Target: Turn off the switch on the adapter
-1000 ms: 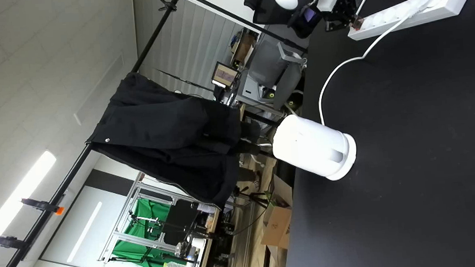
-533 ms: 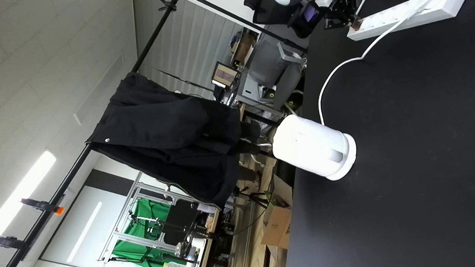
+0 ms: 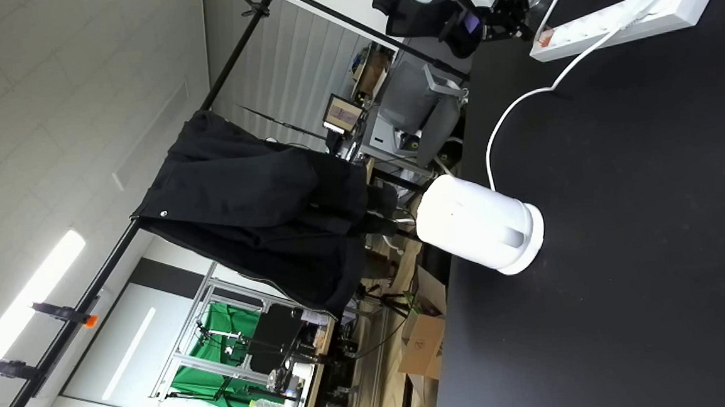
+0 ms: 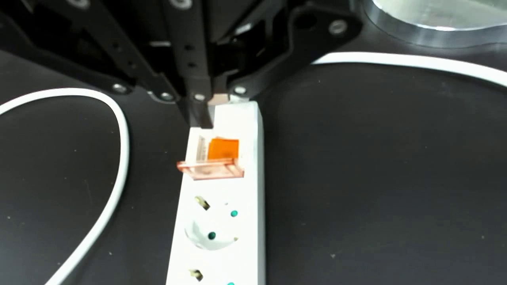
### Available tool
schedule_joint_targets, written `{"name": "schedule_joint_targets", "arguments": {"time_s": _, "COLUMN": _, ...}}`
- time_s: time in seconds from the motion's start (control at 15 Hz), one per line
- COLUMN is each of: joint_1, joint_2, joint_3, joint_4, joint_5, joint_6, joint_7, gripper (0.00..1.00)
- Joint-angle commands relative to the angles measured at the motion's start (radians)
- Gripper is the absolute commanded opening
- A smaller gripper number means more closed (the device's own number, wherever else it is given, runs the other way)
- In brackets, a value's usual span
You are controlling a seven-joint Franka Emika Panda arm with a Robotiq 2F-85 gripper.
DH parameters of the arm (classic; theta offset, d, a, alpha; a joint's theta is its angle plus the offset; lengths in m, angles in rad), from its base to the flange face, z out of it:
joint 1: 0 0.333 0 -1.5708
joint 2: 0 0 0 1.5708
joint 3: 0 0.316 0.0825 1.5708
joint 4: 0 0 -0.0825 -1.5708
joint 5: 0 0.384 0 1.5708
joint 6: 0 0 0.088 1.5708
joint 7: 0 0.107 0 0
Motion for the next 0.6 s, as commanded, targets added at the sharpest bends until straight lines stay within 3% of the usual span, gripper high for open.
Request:
{"name": "schedule_joint_targets", "arguments": {"time_s": 0.0, "joint_1": 0.045, "joint_2": -0.14, "joint_3": -0.032, "joint_4": -0.156, "joint_5": 0.008, "joint_6": 0.063, "joint_7": 0.012, "gripper": 0.0}}
{"name": "schedule_joint_targets", "arguments": {"time_s": 0.07, "joint_1": 0.068, "joint_2": -0.16, "joint_3": -0.052, "joint_4": -0.18, "joint_5": 0.005, "joint_6": 0.071, "joint_7": 0.027, "gripper": 0.26}}
{"name": "schedule_joint_targets", "arguments": {"time_s": 0.2, "joint_1": 0.107, "joint_2": -0.199, "joint_3": -0.09, "joint_4": -0.224, "joint_5": -0.01, "joint_6": 0.072, "joint_7": 0.033, "gripper": 0.33}}
{"name": "schedule_joint_targets", "arguments": {"time_s": 0.53, "joint_1": 0.208, "joint_2": -0.268, "joint_3": -0.188, "joint_4": -0.317, "joint_5": -0.037, "joint_6": 0.079, "joint_7": 0.045, "gripper": 0.67}}
